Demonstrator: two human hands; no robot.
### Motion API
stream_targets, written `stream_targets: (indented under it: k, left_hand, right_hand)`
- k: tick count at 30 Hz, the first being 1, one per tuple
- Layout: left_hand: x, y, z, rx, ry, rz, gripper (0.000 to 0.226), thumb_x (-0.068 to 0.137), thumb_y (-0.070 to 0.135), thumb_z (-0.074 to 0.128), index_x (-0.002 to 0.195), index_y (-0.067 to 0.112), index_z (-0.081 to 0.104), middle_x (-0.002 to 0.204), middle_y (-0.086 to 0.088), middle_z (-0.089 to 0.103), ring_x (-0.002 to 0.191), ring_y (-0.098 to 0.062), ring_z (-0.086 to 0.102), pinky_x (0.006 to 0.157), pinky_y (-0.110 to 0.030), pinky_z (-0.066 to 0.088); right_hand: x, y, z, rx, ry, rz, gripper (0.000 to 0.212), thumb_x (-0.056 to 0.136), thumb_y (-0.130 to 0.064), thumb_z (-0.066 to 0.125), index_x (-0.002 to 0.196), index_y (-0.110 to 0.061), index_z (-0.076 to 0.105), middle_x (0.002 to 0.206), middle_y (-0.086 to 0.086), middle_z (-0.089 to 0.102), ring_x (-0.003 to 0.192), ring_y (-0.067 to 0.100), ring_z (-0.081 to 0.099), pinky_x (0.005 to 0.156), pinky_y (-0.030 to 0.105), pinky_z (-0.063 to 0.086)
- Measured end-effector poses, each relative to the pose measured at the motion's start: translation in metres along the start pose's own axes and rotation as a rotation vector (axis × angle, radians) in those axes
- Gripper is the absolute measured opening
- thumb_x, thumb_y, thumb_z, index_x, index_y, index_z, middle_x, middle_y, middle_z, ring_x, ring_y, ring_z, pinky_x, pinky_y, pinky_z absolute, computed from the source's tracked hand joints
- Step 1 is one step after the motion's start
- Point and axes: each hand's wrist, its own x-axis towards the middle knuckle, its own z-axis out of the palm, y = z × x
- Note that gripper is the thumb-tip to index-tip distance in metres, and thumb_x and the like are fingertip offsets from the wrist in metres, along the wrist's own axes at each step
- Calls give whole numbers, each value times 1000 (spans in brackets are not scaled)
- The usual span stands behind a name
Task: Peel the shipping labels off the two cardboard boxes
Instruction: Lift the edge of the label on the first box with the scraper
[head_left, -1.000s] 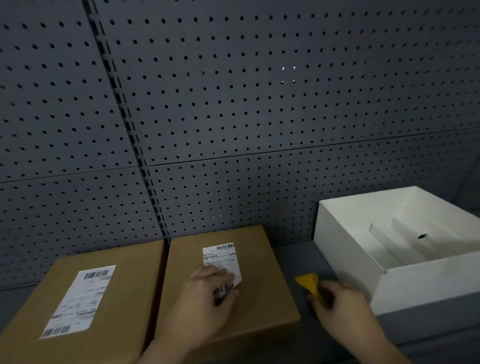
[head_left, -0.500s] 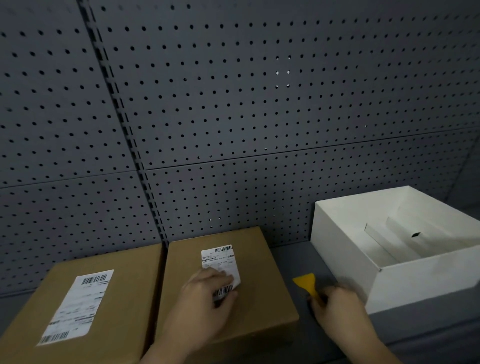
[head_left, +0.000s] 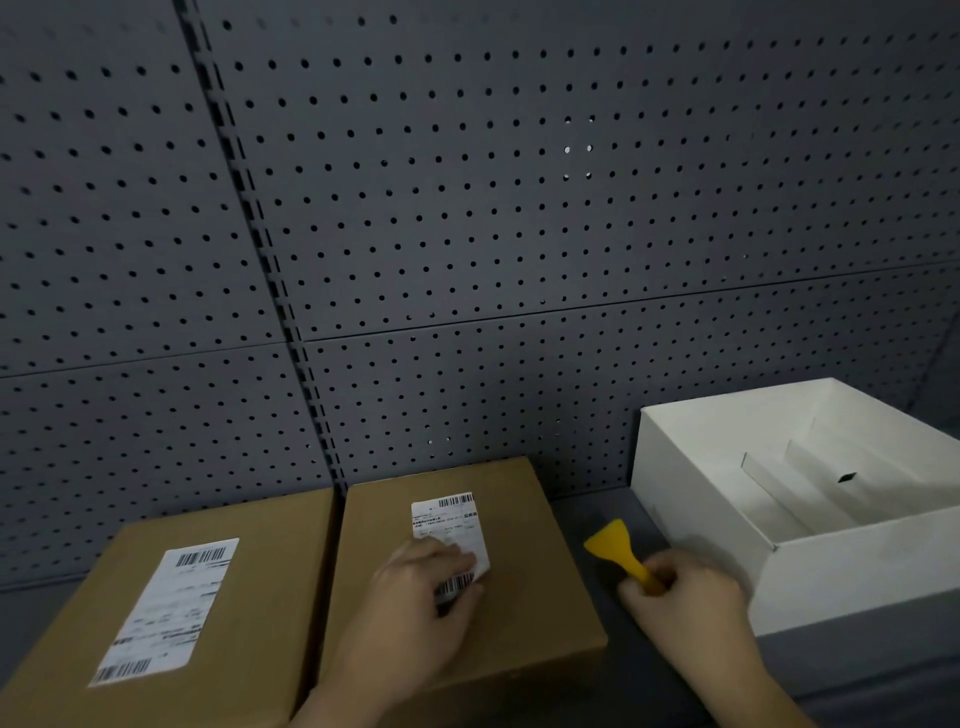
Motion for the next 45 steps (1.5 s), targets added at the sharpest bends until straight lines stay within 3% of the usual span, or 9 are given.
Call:
stream_targets:
  k: [2,7,10,13,19,26,32,45]
  left_hand:
    - [0,0,1,11,-7,7,32,90,42,66,122,38,68,114,29,53,112,10,43,104,-14,35]
    - [0,-1,1,0,-19,9,26,91,42,65,117,41,71,115,29,54,114,11,42,100,-10,32]
    - [1,-2,0,-18,-14,12,22,89,41,67,111,40,73,112,29,57,112,14,43,92,-5,32]
    - [2,-1,-2,-26,-5,11,10,88,39,69,97,38,73,101,27,60,105,12,47,87,-9,39]
    - [3,-4,-1,-40,10,12,4,86,37,70,84,36,67,92,25,60,100,6,51,85,-18,47]
    - [6,-6,-1,-88,20,12,11,87,33,70,78,33,63,87,20,61,95,2,54,80,-21,47]
    - [6,-3,-1,-140,14,-30,15,89,34,69,77,29,62,85,14,60,87,-4,56,71,-15,43]
    - [6,-2,-2,-148,15,-60,15,93,33,64,80,29,60,84,14,58,84,-4,56,70,-13,40]
  right_hand:
    - [-2,-11,-10,88,23,-54,19,67,-25,83,66,-30,65,68,-6,64,66,14,62,64,30,49]
    - [-8,-45,-30,155,-218,-253,14,76,-33,75,87,-36,68,84,-13,64,74,2,60,60,14,45]
    - [-10,-62,-29,113,-385,-347,13,81,-38,71,94,-39,69,92,-17,60,80,2,59,63,14,43]
    - [-10,-68,-24,89,-442,-400,14,83,-38,70,97,-38,72,93,-19,58,84,2,60,69,15,45]
    - [-8,-70,-18,106,-450,-416,21,79,-39,72,98,-32,78,95,-19,55,86,3,59,78,21,54]
    - [-7,-87,-11,126,-478,-478,21,83,-37,70,102,-31,77,96,-19,52,87,1,57,72,14,45]
    - [-11,-86,-15,126,-458,-420,15,79,-36,73,92,-29,78,92,-17,56,81,3,59,68,14,47]
    - [-21,-97,-11,119,-423,-414,11,78,-34,73,86,-27,76,90,-14,57,79,6,60,71,21,54]
